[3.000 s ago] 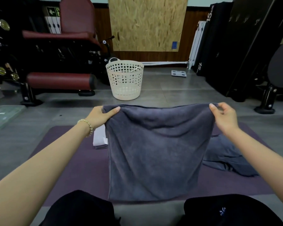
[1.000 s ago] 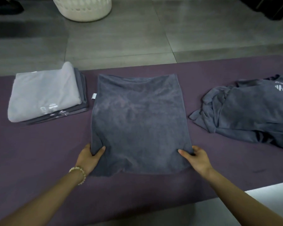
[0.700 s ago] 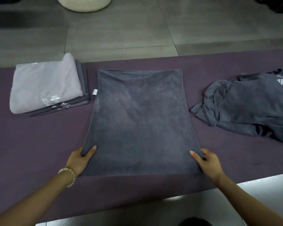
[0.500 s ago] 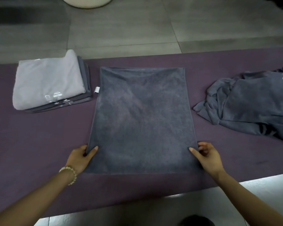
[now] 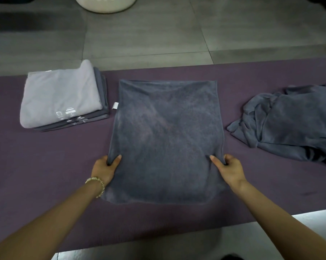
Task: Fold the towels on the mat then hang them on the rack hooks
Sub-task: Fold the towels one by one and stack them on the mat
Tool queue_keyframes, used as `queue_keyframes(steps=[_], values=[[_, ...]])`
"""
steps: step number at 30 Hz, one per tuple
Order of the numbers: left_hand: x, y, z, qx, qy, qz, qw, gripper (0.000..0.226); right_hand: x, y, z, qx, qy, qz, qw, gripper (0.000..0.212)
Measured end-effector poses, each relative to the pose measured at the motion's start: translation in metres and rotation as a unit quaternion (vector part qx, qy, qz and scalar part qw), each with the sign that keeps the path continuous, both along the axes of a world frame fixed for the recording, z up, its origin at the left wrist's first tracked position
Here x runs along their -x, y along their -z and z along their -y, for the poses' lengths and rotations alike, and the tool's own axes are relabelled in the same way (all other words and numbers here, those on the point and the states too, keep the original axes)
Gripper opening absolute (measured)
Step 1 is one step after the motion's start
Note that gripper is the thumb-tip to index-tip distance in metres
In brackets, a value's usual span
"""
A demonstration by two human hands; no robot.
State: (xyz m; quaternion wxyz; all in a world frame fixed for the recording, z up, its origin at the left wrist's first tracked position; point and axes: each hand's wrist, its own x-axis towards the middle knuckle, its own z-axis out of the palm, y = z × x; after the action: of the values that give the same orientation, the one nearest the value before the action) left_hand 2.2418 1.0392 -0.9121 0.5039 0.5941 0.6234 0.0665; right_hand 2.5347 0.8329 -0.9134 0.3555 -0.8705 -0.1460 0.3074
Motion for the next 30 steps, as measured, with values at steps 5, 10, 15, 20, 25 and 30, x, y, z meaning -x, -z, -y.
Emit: queue_keyframes(steps=[5,10,15,20,25,30], values=[[0.027,-0.011,0.015,0.013,0.009,0.010,1.000,0.028,0.004,-0.005,0.049,-0.028,0.016,0.006,0.999,0.024],[0.045,0.002,0.022,0.001,0.093,-0.064,0.994,0.028,0.008,0.007,0.077,0.022,-0.011,-0.021,0.999,0.020],[0.004,0.002,-0.031,-0.163,0.032,-0.057,0.984,0.039,-0.029,0.002,0.030,0.055,-0.021,0.097,0.994,0.032],[-0.069,-0.001,-0.112,-0.152,0.084,0.005,0.985,0.047,-0.087,0.002,-0.066,-0.007,-0.063,0.113,0.992,0.045],[-0.120,0.005,-0.165,-0.077,0.071,0.007,0.994,0.056,-0.121,0.005,-0.141,-0.066,0.000,0.006,0.998,0.052],[-0.125,0.023,-0.192,-0.090,0.072,-0.046,0.992,0.061,-0.140,0.021,-0.172,-0.082,0.063,-0.016,0.995,0.046]])
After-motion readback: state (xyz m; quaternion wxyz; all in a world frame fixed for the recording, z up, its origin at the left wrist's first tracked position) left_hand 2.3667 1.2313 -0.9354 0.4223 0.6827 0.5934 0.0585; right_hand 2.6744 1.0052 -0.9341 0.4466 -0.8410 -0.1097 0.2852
